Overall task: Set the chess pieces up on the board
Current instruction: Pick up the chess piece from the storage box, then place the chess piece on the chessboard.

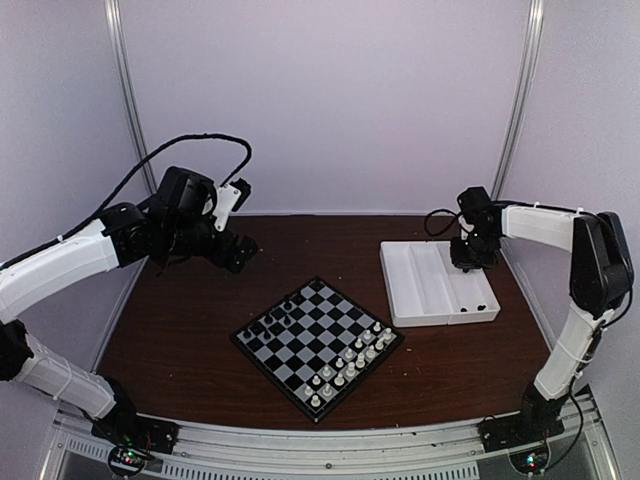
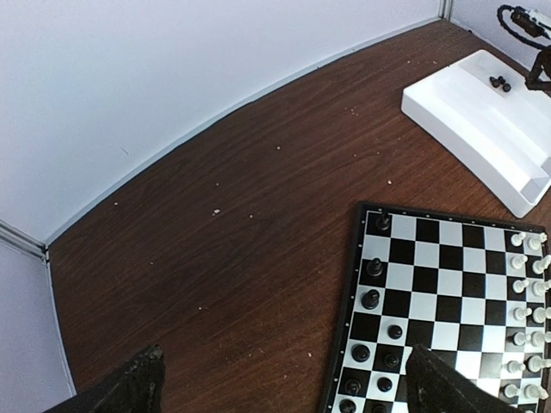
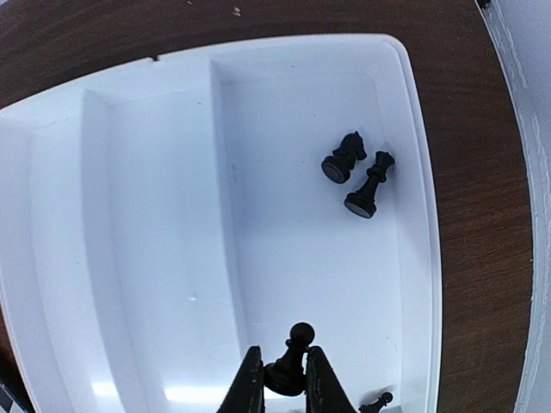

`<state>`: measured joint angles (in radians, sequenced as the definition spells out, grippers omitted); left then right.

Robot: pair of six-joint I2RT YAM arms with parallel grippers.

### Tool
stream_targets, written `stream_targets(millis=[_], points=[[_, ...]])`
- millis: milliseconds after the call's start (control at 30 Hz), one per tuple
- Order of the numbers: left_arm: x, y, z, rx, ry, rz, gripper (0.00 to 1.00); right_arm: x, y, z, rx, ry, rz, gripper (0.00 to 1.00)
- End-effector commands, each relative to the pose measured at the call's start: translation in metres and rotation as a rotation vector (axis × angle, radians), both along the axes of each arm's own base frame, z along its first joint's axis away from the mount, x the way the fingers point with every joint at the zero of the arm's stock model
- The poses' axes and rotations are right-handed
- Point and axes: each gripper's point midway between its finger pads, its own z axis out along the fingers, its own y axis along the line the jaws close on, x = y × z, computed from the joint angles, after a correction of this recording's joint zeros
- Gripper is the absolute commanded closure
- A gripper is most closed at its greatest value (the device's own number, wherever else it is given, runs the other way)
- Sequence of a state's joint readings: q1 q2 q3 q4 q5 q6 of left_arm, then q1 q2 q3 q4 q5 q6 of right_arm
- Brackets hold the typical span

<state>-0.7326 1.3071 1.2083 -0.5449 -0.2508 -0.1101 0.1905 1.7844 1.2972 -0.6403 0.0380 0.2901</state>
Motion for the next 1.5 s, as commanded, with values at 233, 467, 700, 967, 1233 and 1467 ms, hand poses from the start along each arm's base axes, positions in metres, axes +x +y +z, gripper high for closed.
stream_targets(millis=[233, 467, 700, 967, 1233, 1467], points=[[-0.002, -0.056, 0.022, -0.389, 0.089, -0.141, 0.06, -0.013, 0.063, 0.07, -0.017, -0.258, 0.312, 0.87], [0.005, -0.121, 0.028, -0.678, 0.242, -0.33, 0.13, -0.039, 0.126, 0.097, 0.099, -0.368, 0.563, 0.87], [0.021, -0.17, 0.042, -0.836, 0.37, -0.442, 0.22, -0.069, 0.179, 0.135, 0.332, -0.456, 0.774, 0.87], [0.037, -0.213, 0.034, -0.951, 0.574, -0.517, 0.34, -0.083, 0.21, 0.135, 0.427, -0.419, 0.905, 0.86], [0.034, -0.237, 0.018, -0.965, 0.742, -0.563, 0.38, -0.092, 0.23, 0.131, 0.483, -0.378, 0.989, 0.87], [0.027, -0.251, 0.001, -0.988, 0.865, -0.581, 0.47, -0.094, 0.234, 0.124, 0.492, -0.355, 1.011, 0.88]])
